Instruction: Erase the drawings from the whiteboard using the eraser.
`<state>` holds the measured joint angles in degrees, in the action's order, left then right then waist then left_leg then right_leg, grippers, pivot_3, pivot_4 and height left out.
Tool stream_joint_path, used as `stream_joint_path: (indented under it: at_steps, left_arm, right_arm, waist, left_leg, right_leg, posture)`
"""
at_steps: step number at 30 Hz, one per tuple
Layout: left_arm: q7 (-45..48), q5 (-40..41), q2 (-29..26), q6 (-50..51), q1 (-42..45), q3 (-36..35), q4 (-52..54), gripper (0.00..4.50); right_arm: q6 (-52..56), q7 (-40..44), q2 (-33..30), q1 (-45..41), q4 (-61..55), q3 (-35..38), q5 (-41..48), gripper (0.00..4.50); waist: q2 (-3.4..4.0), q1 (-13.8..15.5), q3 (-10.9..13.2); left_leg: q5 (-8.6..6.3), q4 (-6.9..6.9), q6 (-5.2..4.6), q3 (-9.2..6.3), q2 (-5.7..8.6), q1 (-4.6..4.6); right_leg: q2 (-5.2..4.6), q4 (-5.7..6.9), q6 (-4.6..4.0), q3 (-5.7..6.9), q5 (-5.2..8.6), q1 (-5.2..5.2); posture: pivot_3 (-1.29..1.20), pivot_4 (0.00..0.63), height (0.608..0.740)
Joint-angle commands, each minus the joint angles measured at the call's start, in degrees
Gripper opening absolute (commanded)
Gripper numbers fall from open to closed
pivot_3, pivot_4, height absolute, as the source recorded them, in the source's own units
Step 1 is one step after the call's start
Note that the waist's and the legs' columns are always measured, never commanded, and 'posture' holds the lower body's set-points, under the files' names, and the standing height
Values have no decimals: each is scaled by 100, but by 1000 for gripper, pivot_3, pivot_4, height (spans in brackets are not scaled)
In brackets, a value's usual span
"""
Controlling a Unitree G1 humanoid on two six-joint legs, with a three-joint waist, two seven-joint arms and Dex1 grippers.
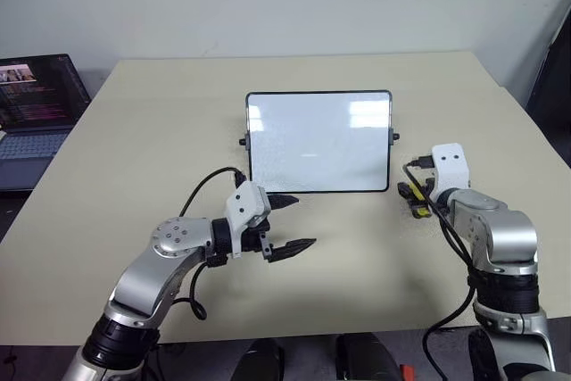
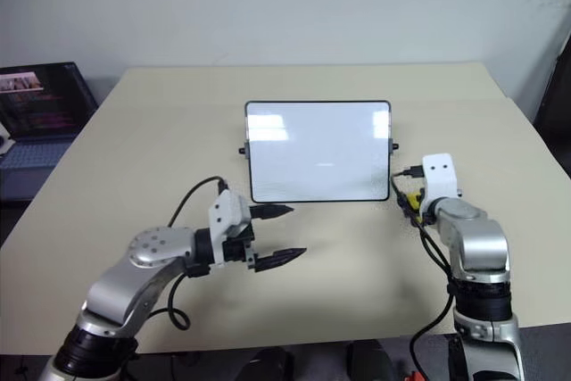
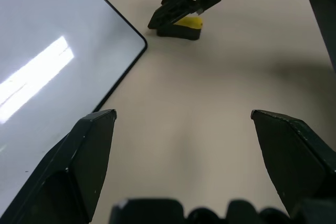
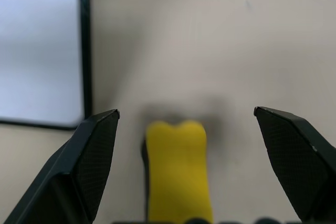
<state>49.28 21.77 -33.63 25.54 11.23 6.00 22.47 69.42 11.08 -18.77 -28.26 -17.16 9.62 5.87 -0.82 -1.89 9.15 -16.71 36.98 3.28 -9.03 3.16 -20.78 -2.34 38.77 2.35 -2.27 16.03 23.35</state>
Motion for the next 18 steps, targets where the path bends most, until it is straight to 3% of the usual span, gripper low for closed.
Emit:
stream_joint_path:
  at_steps: [1,5,11,18]
  left_arm:
    - [-402,119,107,23,-107,-443,207,4500]
    - [-1457,-517,405,-3,-532,-519,347,4500]
    - [-2998,-1297,1157,-313,-1389,-820,786,4500]
    - [-3867,-2141,1607,-767,-2376,-820,1046,4500]
  right_arm:
    - [-187,-207,66,-148,-647,324,35,4464]
    - [-984,-189,-113,281,-1212,304,-89,4464]
    - [-2680,-349,24,1865,-1817,446,-282,4464]
    - [-4600,-663,534,3529,-2126,281,-622,4464]
  waist:
    - [0,8,0]
    - [0,17,0]
    - [-2,41,-1]
    - [-1,34,-2]
  left_leg:
    - [0,0,0,-2,0,-1]
    - [0,0,1,-1,4,-2]
    - [1,-3,4,-7,3,-6]
    - [-2,-1,0,1,4,9]
  right_leg:
    - [0,-1,0,0,0,0]
    - [-4,-6,1,-2,1,-1]
    - [-13,-18,6,-13,3,-4]
    - [-14,-10,9,-18,5,-16]
  posture:
    - [0,150,740]
    - [0,150,740]
    - [0,150,740]
    - [0,150,740]
